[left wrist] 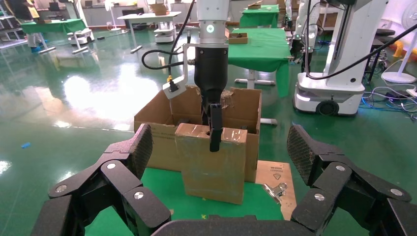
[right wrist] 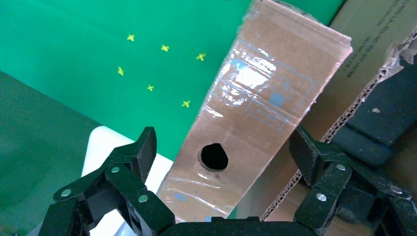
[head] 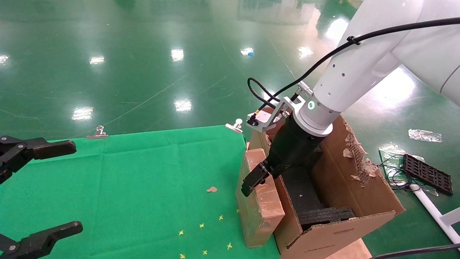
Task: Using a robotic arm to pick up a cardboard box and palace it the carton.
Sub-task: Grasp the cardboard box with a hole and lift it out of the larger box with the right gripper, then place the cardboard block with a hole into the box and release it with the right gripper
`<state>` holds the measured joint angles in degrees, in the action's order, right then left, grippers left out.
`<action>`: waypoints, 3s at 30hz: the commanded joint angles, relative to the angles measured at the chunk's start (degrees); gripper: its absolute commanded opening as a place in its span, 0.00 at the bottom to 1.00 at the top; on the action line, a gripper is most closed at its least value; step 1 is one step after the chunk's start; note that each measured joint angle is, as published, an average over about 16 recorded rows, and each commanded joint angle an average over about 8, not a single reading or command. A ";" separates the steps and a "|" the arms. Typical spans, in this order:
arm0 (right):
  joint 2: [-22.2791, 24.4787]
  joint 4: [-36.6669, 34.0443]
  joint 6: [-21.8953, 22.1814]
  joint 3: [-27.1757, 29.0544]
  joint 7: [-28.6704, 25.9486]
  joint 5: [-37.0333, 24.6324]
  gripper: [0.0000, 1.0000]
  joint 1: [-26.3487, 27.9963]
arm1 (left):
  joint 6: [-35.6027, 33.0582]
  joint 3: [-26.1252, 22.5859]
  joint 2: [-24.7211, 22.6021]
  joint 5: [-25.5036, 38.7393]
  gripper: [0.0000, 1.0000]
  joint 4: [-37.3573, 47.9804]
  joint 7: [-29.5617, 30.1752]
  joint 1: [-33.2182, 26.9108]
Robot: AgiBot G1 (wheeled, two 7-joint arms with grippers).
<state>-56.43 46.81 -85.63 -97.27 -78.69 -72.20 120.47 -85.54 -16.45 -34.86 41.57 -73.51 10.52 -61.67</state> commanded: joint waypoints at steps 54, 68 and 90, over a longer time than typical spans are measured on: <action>19.54 -8.90 2.36 4.41 15.82 -8.36 0.00 18.30 | 0.09 -0.21 0.09 -0.14 0.56 0.00 -0.10 -0.04; 20.54 -14.57 3.74 0.95 14.93 -9.40 0.00 8.02 | 0.11 -0.26 0.11 -0.18 1.00 0.00 -0.13 -0.06; 17.22 -22.81 11.53 0.25 14.91 -8.21 0.00 -2.84 | 0.14 -0.33 0.14 -0.23 1.00 0.00 -0.17 -0.07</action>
<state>-39.37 23.79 -73.80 -97.04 -63.72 -80.48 117.37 -85.39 -16.78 -34.72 41.34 -73.50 10.35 -61.74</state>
